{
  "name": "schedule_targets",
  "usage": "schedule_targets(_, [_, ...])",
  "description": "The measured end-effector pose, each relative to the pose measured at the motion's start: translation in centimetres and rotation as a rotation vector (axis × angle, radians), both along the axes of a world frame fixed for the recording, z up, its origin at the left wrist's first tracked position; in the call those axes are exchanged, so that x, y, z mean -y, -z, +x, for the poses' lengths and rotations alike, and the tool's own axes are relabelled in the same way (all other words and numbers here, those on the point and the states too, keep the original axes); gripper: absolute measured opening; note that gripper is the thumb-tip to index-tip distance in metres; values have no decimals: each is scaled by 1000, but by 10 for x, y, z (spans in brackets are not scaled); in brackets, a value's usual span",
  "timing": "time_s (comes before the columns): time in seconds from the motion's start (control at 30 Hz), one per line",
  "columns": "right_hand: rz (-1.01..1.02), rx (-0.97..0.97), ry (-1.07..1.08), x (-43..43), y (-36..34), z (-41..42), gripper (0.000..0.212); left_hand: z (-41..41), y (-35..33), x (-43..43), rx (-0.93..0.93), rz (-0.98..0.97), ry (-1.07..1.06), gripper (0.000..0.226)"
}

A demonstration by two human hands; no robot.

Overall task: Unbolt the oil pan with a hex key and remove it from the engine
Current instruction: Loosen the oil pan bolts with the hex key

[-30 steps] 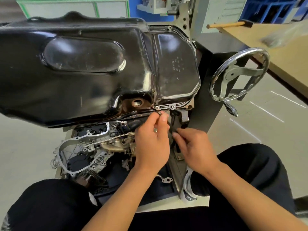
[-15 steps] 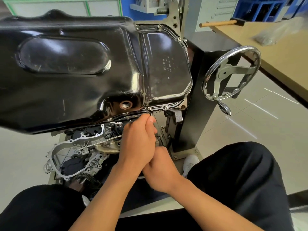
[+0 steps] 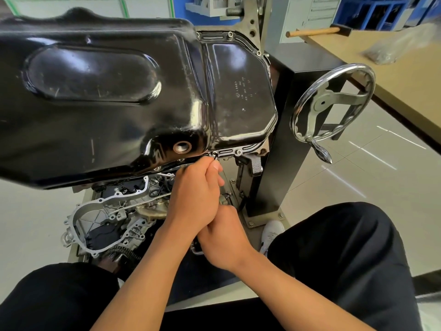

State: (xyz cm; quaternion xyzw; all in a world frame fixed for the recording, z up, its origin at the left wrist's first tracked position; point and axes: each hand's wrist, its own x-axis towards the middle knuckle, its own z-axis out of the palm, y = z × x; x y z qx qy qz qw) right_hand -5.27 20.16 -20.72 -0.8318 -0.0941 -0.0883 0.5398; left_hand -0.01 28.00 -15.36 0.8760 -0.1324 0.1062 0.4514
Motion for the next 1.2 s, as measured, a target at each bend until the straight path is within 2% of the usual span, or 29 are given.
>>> schedule_targets(0.37, [-244,49,24,33,3,-2,48,-1,4,10,-68,-133,-1,30])
schedule_targets(0.53, [-484,74,-38,43,-6,0,32,-2,3,12,-121,-198,-7,30])
schedule_targets(0.63, [-576,88,-65,46,-13,2,32,-2,4,13,-135,-222,-9,30])
schedule_targets(0.93, [-759,6,-68,61,-29,2,32,-4,4,23,-281,-464,10,31])
schedule_targets(1.03, [-877,-28,-16,80,-37,2,36,-5,2,28,-355,-575,23,31])
schedule_targets(1.1, [-944,-32,81,102,-47,9,29,-5,-2,34,-427,-678,37,31])
schedule_targets(1.2, [-886,99,249,137,-70,23,19,-7,-8,42,-487,-845,40,34])
